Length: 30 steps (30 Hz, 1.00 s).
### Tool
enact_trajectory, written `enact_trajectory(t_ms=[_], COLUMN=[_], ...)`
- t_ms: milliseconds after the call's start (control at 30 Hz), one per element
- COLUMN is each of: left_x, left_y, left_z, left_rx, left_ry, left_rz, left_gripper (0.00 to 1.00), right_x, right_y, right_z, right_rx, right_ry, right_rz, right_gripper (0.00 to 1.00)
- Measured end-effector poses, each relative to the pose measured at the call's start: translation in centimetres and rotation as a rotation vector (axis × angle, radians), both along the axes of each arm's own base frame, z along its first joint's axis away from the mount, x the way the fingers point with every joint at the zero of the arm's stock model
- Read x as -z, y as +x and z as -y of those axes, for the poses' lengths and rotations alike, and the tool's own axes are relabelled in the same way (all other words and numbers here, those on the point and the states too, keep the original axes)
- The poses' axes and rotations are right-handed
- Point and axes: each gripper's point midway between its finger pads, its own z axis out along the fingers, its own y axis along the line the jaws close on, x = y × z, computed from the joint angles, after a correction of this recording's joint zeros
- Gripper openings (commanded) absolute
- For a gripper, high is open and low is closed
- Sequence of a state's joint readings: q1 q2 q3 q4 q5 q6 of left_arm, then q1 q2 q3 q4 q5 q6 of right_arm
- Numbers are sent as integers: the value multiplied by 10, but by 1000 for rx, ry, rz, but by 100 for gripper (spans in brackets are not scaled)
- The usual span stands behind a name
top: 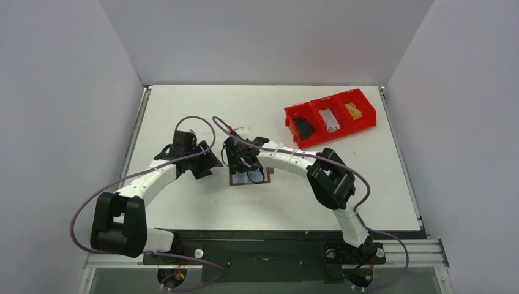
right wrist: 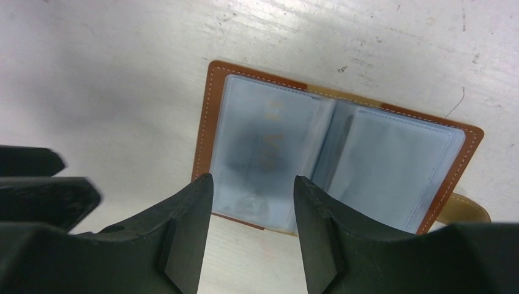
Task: Take the credit cards out of the card holder
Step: Remove the credit card from the card holder.
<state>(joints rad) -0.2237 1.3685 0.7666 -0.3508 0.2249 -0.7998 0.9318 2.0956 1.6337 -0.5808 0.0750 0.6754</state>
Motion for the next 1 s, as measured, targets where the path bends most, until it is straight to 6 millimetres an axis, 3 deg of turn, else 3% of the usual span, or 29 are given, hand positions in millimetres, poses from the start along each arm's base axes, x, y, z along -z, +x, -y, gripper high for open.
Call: enact_trajectory(t_ms=[200, 367, 633, 767, 833, 1000], left_x=[-11, -13, -14, -14, -14, -11], left_y=[0, 1, 0, 0, 0, -2], left_z=[-13, -15, -13, -13, -13, -13], left_rx=[-33, -31, -20, -17, -16, -14], left_ry=[-2, -2, -11, -13, -12, -10], left_rz=[33, 43, 42, 41, 41, 33], left_gripper=[54, 54, 54, 54, 54, 53], right_x=[21, 27, 29, 29, 31, 33], right_y=[-5, -4, -5, -5, -3, 2], right_z=[5, 10, 5, 3, 1, 3], right_rx=[-16, -19, -31, -33, -29, -15], right_ry=[-104, -157, -165, -154, -133, -80], right_rz=[-15, -3, 4, 1, 1, -9], right_gripper=[53, 55, 49, 36, 21, 10])
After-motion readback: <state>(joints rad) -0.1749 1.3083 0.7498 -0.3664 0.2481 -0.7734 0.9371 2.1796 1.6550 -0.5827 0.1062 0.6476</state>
